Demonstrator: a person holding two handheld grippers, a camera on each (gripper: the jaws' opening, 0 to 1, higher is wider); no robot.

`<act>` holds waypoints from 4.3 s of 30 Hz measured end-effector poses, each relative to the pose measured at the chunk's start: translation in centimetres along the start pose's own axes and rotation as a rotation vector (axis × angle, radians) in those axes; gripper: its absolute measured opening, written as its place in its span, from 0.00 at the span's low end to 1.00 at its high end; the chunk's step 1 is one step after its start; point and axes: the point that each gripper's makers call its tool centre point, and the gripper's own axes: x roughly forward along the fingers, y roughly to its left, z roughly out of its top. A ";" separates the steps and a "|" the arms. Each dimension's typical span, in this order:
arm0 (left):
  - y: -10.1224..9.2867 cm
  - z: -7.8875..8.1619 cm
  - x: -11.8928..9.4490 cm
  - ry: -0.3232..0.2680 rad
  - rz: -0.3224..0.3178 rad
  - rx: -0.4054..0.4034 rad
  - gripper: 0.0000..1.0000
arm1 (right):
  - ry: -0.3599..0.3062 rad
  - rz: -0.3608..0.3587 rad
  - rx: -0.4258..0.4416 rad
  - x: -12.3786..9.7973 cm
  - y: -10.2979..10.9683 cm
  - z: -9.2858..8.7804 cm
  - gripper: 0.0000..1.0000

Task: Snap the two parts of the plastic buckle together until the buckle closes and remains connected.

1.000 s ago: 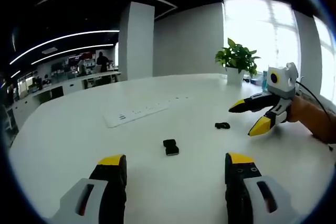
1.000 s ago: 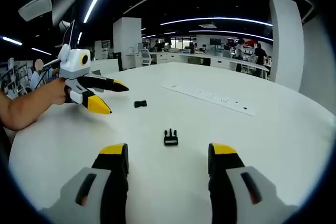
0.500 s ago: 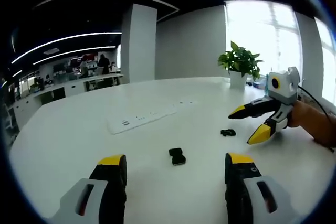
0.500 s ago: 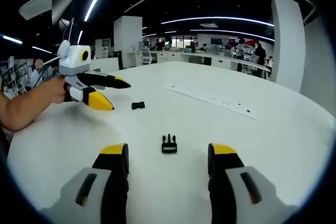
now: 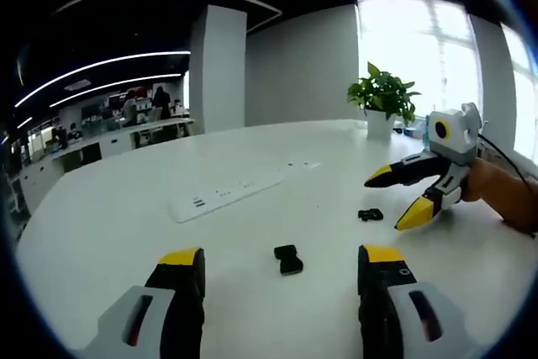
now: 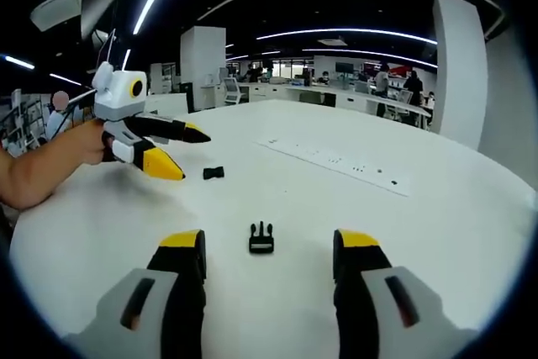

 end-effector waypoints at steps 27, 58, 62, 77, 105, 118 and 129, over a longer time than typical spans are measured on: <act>-1.0 -1.8 0.0 0.042 -0.004 0.038 0.68 | -0.010 -0.004 -0.054 0.5 0.2 0.5 0.55; -2.5 -1.6 -0.3 0.044 -0.002 0.046 0.43 | -0.011 -0.012 -0.057 0.6 0.8 0.1 0.42; -3.0 -1.9 -0.4 0.047 0.005 0.036 0.42 | -0.006 -0.010 -0.052 0.6 0.9 0.0 0.42; -2.8 -2.1 0.1 0.059 0.006 0.042 0.33 | 0.005 -0.017 -0.043 0.4 0.9 -0.3 0.35; -0.8 -2.4 0.8 0.063 0.014 0.023 0.23 | 0.023 -0.011 -0.028 0.8 1.3 -0.5 0.26; -1.7 -2.5 1.0 0.066 0.025 0.025 0.20 | 0.024 0.000 -0.014 0.9 1.4 -0.5 0.24; -1.5 -2.2 1.1 0.065 0.037 0.023 0.19 | 0.031 0.010 0.000 0.9 1.4 -0.7 0.23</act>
